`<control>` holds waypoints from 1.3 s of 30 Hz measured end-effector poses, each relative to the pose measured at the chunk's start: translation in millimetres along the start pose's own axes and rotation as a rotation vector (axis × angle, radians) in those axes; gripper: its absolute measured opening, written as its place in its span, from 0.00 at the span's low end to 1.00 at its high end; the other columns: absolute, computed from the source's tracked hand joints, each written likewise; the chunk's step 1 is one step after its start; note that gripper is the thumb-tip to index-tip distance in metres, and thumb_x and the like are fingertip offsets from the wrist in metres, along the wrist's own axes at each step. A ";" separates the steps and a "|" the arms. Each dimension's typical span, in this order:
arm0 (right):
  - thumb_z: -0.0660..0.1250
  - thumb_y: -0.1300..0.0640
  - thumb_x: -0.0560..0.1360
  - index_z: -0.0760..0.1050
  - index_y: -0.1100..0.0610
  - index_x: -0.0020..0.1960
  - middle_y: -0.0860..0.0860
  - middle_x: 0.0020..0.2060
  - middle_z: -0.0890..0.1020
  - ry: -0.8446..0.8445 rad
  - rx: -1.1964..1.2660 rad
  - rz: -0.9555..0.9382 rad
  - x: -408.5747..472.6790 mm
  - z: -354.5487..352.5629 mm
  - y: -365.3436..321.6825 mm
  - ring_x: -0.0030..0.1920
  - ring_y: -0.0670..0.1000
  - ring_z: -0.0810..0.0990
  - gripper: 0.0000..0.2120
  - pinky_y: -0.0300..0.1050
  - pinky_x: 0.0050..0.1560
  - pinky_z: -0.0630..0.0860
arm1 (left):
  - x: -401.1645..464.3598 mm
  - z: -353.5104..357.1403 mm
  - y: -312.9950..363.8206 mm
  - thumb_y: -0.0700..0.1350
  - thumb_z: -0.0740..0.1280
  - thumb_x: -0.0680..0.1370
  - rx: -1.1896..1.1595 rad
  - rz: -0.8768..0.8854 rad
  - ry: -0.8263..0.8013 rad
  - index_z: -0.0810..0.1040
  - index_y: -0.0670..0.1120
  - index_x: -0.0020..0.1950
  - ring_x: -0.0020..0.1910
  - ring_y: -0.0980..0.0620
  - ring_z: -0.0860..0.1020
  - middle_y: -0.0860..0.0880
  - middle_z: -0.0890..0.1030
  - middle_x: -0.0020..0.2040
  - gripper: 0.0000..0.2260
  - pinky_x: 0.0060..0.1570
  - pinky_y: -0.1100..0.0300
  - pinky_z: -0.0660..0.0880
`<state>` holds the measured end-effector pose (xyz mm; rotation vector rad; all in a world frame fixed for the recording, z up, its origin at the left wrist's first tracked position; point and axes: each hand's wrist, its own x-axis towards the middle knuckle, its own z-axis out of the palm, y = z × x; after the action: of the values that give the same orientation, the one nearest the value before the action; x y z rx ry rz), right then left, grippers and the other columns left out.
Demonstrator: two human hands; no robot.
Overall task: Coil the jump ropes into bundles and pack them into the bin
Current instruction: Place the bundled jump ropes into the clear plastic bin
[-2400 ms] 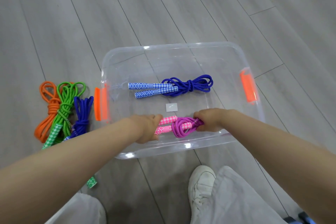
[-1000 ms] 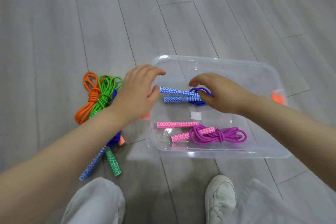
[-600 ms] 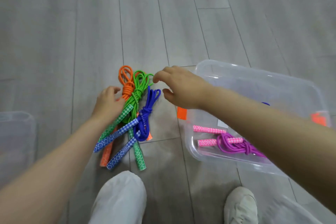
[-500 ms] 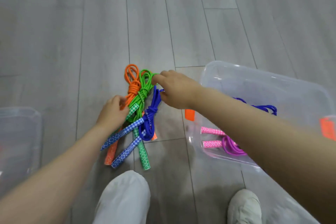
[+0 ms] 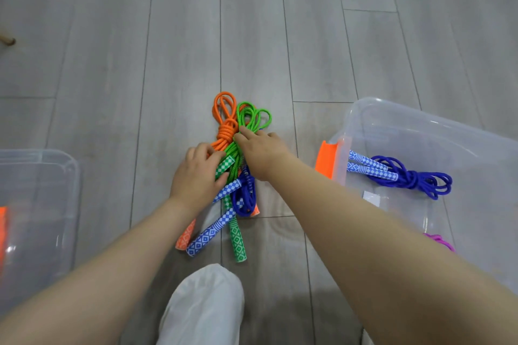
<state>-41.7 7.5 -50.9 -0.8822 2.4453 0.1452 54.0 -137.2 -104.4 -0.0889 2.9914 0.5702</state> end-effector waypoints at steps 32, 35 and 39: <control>0.60 0.62 0.79 0.66 0.55 0.70 0.56 0.64 0.74 -0.185 -0.002 0.082 -22.7 -4.4 10.8 0.67 0.57 0.68 0.20 0.53 0.52 0.72 | -16.2 21.5 -2.5 0.58 0.79 0.60 0.026 -0.163 -0.114 0.74 0.46 0.57 0.59 0.41 0.71 0.45 0.72 0.59 0.31 0.55 0.46 0.73; 0.61 0.61 0.78 0.67 0.54 0.68 0.55 0.63 0.75 -0.093 -0.017 0.056 -28.3 -18.9 12.0 0.66 0.57 0.69 0.18 0.52 0.51 0.71 | -18.5 18.7 3.3 0.50 0.77 0.63 -0.038 -0.210 -0.040 0.75 0.41 0.54 0.57 0.38 0.70 0.42 0.73 0.57 0.25 0.55 0.46 0.71; 0.59 0.60 0.78 0.68 0.52 0.67 0.53 0.63 0.76 0.027 -0.129 0.001 -42.8 -39.8 17.0 0.66 0.57 0.70 0.17 0.54 0.59 0.67 | -12.3 -1.4 0.0 0.54 0.67 0.68 -0.101 -0.229 -0.088 0.77 0.48 0.56 0.50 0.38 0.76 0.43 0.80 0.49 0.19 0.44 0.49 0.75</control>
<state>-42.3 34.1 3.8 -0.9439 2.4840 0.2966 66.1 -137.2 -101.8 -0.3972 2.8134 0.6776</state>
